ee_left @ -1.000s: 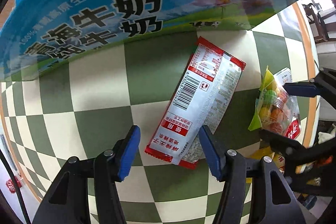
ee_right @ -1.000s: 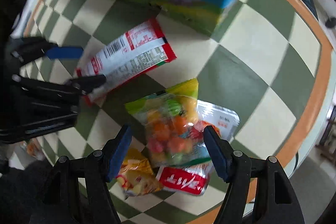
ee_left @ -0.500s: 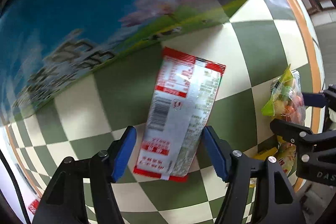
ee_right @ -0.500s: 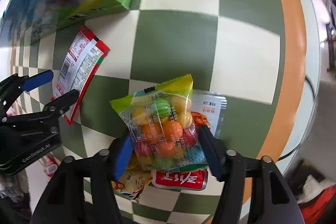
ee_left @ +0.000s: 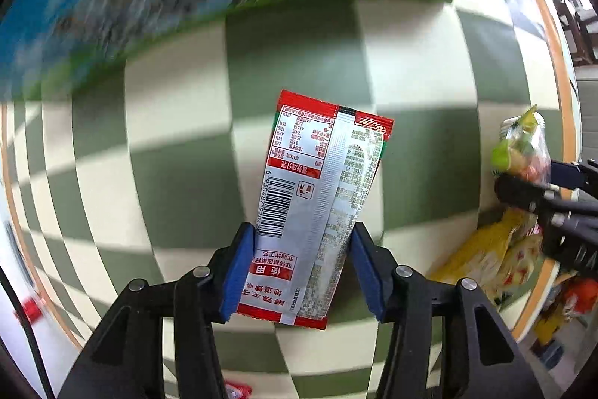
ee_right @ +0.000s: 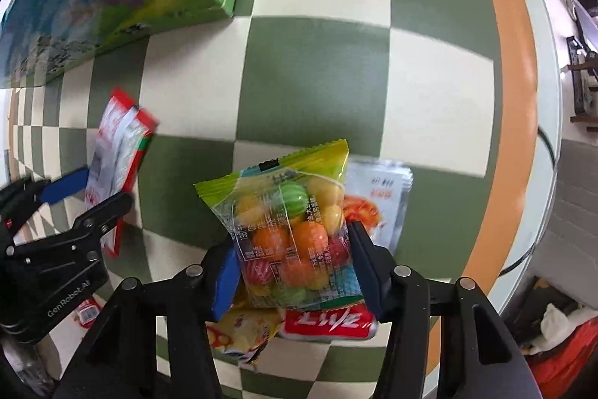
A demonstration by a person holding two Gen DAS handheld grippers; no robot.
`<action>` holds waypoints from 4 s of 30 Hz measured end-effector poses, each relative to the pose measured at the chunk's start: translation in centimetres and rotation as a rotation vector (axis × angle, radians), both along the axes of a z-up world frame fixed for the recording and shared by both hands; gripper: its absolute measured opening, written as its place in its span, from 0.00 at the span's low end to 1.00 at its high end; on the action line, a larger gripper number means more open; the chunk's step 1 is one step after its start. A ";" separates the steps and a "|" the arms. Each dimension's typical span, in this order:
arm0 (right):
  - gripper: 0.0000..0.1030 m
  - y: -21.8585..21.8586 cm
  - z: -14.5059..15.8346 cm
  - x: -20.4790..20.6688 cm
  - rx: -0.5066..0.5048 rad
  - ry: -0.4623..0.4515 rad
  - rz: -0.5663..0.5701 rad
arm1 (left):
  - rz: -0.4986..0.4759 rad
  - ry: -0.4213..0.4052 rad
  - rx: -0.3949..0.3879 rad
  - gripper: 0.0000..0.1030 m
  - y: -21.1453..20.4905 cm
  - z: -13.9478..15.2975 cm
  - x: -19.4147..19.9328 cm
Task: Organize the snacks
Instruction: 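Lower both packets into the box and open both tools, then grasp the yellow chip bag with the left tool while the right tool grasps the white spicy-strip packet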
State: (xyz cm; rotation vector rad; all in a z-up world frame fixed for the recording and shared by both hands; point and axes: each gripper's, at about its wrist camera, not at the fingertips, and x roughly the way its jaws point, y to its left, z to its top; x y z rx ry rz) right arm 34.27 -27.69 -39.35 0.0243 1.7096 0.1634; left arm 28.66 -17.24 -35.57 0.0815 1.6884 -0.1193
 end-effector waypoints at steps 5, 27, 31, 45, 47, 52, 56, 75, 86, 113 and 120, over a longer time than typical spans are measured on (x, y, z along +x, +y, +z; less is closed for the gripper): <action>0.63 -0.1 -0.1 0.7 0.061 0.069 -0.051 | -0.038 0.005 0.014 0.59 0.0 -0.9 -1.3; 0.50 1.6 1.7 1.3 0.057 -0.045 -0.101 | 0.028 -0.101 -0.071 0.42 3.2 7.0 -4.8; 0.50 -0.3 4.9 1.5 0.101 -0.074 -0.129 | 0.050 -0.131 -0.117 0.42 5.4 9.3 -3.5; 0.50 1.9 17.9 1.1 0.336 -0.235 -0.176 | 0.113 -0.283 -0.245 0.42 10.0 18.8 1.2; 0.50 2.5 20.0 2.6 0.365 -0.265 -0.170 | 0.124 -0.295 -0.243 0.42 10.9 19.2 3.6; 0.50 5.4 21.9 7.8 0.339 -0.330 -0.158 | 0.166 -0.342 -0.175 0.42 14.7 19.4 10.9; 0.50 6.7 21.1 12.3 0.282 -0.344 -0.177 | 0.202 -0.307 -0.124 0.42 17.7 17.7 16.2; 0.75 7.9 14.0 23.0 0.066 -0.316 -0.242 | 0.245 -0.142 -0.021 0.49 21.0 9.2 23.7; 0.91 9.7 15.4 21.4 0.102 -0.305 -0.177 | 0.247 -0.210 -0.066 0.78 20.3 11.2 22.4; 0.92 9.4 23.8 5.6 0.210 -0.456 -0.136 | 0.198 -0.484 -0.086 0.78 15.2 22.2 4.8; 0.92 4.1 22.8 0.2 0.210 -0.393 -0.158 | 0.168 -0.328 -0.128 0.78 10.5 16.7 -1.6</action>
